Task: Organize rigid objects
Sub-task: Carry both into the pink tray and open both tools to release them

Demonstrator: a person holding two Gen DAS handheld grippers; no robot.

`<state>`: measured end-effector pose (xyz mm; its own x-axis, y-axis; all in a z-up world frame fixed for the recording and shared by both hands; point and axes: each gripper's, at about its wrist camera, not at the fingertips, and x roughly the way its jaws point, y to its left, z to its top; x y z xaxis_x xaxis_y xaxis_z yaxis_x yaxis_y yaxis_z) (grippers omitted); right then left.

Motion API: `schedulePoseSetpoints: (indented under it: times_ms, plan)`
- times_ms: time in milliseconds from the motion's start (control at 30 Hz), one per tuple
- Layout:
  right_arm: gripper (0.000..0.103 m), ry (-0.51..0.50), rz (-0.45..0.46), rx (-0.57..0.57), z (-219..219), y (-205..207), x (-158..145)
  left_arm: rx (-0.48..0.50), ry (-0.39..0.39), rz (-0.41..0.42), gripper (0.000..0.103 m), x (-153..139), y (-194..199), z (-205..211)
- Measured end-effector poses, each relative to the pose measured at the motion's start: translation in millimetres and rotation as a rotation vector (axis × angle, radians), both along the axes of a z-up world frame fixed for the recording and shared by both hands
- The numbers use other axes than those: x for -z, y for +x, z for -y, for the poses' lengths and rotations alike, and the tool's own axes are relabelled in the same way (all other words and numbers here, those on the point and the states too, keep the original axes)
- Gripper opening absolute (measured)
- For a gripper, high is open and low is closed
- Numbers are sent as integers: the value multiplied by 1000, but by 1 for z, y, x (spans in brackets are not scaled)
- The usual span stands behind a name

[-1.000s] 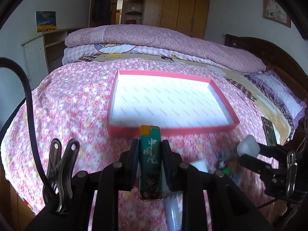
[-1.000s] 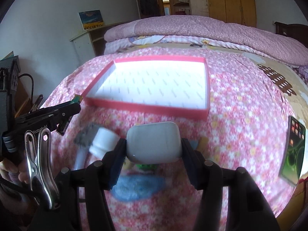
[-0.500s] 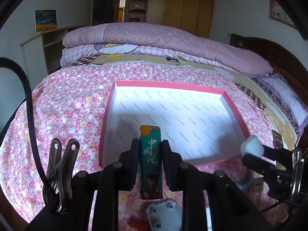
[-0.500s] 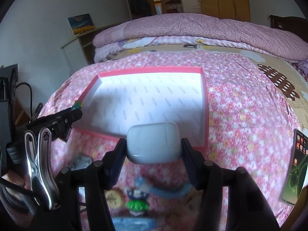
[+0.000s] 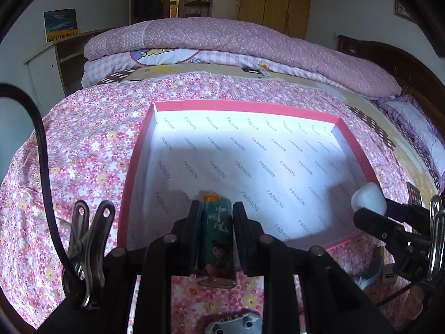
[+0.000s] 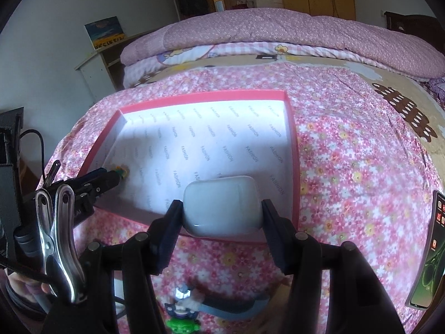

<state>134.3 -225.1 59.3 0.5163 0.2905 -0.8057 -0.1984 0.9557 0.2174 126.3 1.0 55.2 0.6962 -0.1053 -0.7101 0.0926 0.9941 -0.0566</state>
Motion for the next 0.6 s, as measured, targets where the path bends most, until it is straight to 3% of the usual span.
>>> schedulePoseSetpoints:
  times_ms: [100, 233, 600]
  plan:
    - [57, -5, 0, -4, 0, 0, 2, 5, 19, 7, 24, -1, -2, 2]
    - [58, -7, 5, -15, -2, 0, 1, 15, 32, 14, 40, -3, -4, 5]
    - [59, -13, 30, -13, -4, -4, -6, -1, 20, 16, 44, -8, -14, 1]
